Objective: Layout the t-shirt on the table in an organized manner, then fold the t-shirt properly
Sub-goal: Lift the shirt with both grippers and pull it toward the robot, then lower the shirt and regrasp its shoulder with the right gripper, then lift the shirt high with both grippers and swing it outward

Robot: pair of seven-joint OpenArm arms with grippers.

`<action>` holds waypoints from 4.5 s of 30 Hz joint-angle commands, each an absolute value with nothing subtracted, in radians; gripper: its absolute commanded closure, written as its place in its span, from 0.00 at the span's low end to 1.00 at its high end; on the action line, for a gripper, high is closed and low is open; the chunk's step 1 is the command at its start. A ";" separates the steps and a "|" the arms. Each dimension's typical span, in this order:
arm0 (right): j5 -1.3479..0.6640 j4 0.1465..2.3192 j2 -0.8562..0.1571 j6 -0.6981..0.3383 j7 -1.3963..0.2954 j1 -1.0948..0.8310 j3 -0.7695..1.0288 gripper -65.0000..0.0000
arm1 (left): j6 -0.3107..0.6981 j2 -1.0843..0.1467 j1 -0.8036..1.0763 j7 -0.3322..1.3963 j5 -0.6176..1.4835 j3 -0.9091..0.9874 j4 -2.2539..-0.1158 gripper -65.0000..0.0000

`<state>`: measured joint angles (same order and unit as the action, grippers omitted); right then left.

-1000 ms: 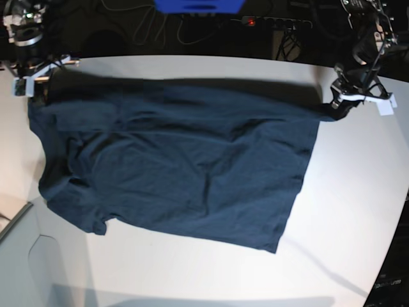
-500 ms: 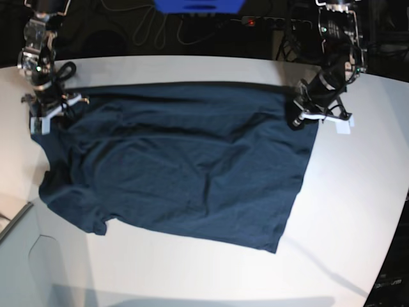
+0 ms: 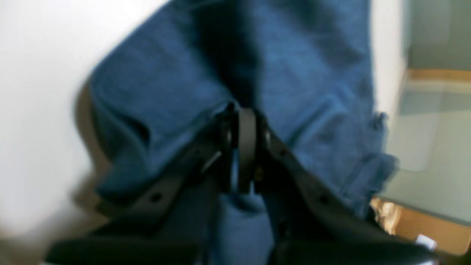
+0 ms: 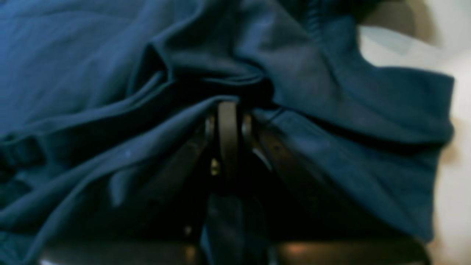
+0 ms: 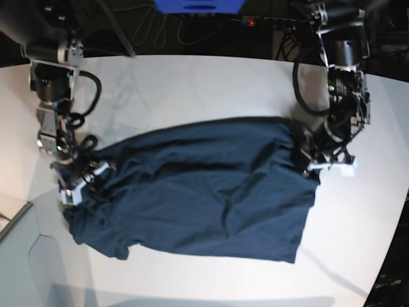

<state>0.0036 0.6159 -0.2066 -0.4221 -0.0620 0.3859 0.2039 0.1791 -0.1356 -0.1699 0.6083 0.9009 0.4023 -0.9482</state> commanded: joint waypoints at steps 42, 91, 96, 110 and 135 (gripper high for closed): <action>-0.005 1.635 -0.097 -0.435 -0.050 -0.412 0.559 1.00 | 0.191 -0.133 0.259 0.670 0.924 0.756 -1.643 1.00; -0.001 1.483 -0.097 -0.613 -0.262 -0.389 0.271 0.45 | 0.191 -0.125 0.257 0.671 0.920 0.753 -1.570 1.00; -0.001 1.468 -0.099 -0.613 -0.269 -0.357 0.269 0.71 | 0.191 -0.125 0.257 0.671 0.921 0.753 -1.570 1.00; -0.001 1.541 -0.117 -0.613 -0.262 -0.417 0.320 1.00 | 0.191 -0.124 0.298 0.671 0.924 0.753 -1.584 1.00; 0.002 1.250 -0.266 -0.610 -0.272 0.447 0.320 1.00 | 0.189 -0.265 -0.688 0.611 0.914 0.283 -0.875 1.00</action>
<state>0.0216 1.2270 -0.2527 -0.6109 -0.3080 0.4236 0.3164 0.1791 -0.2508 -0.6548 0.6266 0.9005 0.2798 -0.8520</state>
